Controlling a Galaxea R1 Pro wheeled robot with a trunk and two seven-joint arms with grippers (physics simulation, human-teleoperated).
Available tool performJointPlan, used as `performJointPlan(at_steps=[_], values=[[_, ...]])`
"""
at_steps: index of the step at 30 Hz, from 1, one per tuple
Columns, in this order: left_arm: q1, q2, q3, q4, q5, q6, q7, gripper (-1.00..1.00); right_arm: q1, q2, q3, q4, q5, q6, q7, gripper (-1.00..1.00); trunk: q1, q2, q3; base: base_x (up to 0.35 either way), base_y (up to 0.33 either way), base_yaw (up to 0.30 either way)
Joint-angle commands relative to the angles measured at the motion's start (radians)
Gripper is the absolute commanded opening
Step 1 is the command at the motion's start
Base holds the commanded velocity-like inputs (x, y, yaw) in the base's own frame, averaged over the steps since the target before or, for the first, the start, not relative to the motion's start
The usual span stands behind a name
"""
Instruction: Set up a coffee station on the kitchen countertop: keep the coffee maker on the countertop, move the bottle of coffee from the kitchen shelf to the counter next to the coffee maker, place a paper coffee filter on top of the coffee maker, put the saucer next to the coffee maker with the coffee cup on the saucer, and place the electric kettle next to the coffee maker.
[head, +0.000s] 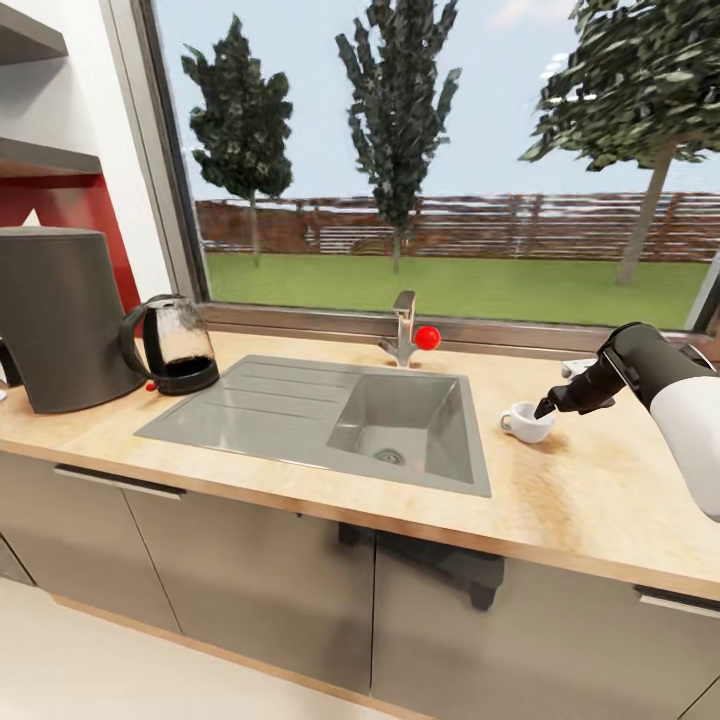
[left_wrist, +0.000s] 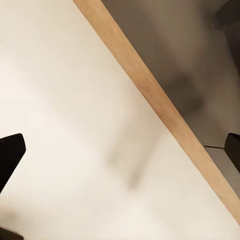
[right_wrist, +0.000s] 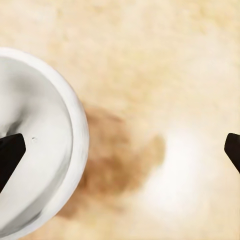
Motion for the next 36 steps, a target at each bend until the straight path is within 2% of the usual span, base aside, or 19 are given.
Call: performJointPlan(at_steps=[1,36], values=[[-0.001,0.000,0.004,0.000,0.008,0.005,-0.006,1.00,-0.001,-0.001,0.008,-0.002,0.002,0.002,0.008,1.00,0.000,0.000,-0.001,0.000,0.000,0.000],[-0.001,0.000,0.004,0.000,0.008,0.005,-0.006,1.00,-0.001,-0.001,0.008,-0.003,0.001,0.002,0.009,1.00,0.000,0.000,-0.017,0.000,0.000,0.000]])
